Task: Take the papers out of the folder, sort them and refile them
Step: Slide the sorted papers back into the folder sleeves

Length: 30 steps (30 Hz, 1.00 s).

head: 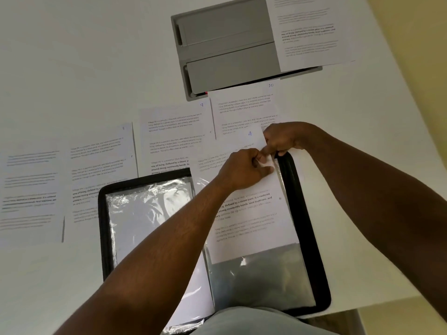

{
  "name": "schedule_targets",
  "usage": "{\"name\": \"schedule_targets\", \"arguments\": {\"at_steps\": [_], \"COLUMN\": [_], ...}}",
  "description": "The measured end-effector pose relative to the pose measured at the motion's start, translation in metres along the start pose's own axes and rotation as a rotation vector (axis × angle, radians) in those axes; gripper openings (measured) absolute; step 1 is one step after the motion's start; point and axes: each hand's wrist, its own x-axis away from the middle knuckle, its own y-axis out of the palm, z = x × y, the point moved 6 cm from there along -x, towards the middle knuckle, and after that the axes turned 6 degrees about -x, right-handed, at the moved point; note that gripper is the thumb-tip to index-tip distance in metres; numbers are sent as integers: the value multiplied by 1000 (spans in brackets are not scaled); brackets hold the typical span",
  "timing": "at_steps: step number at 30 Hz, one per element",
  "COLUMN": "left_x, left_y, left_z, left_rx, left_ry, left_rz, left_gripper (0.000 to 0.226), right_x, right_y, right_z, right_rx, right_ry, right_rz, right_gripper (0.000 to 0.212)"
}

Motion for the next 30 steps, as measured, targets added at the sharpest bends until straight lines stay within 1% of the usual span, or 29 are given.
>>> {"name": "schedule_targets", "arguments": {"at_steps": [2, 3, 4, 5, 7, 8, 9, 10, 12, 13, 14, 16, 20, 25, 27, 28, 29, 30], "left_x": [7, 10, 13, 15, 19, 20, 20, 21, 23, 23, 23, 23, 23, 23, 23, 22, 21, 20], "left_y": [-1, -3, -4, -5, -6, -6, -6, -5, -6, -7, -7, -10, -15, -18, -17, -17, -18, -19], "left_z": [-9, -13, -18, -24, -34, -38, -43, -46, -47, -46, -45, -42, -40, -41, -42, -43, -44, -44], "left_rx": [-41, -58, -78, -105, -172, -192, -192, -179, -149, -131, -113, -82, -60, -57, -62, -73, -85, -91], "left_ry": [-3, -6, -10, -14, -12, -6, 0, 6, 28, 39, 46, 55, 66, 69, 57, 49, 40, 32], "left_rz": [-50, -60, -63, -67, -87, -97, -103, -105, -88, -69, -50, -20, 33, 76, 79, 90, 111, 138], "left_gripper": [32, 32, 32, 32, 31, 29, 26, 24, 21, 20, 20, 20, 18, 17, 16, 16, 17, 19], "right_x": [-2, -2, -2, -4, -3, -1, -1, -1, 1, 2, 2, 0, -1, 1, 2, 2, 1, 1], "right_y": [-3, -3, -2, -2, 2, 2, 1, -1, -4, -3, 0, 11, 32, 47, 46, 42, 34, 23], "right_z": [-2, -3, -3, -3, 0, 1, 1, -3, -17, -24, -30, -35, -30, -26, -27, -28, -30, -32], "right_rx": [-161, -237, -251, -186, 26, 97, 126, 108, 12, -3, 34, 183, 344, 560, 529, 452, 340, 220], "right_ry": [-74, -103, -117, -111, -45, -13, -13, -55, -206, -276, -319, -323, -235, -138, -141, -164, -203, -246], "right_rz": [90, 125, 132, 112, 5, -30, -32, -3, 121, 172, 193, 133, -105, -228, -236, -202, -121, 10], "right_gripper": [35, 38, 40, 43, 49, 49, 48, 46, 34, 27, 21, 17, 10, 17, 15, 12, 11, 10]}}
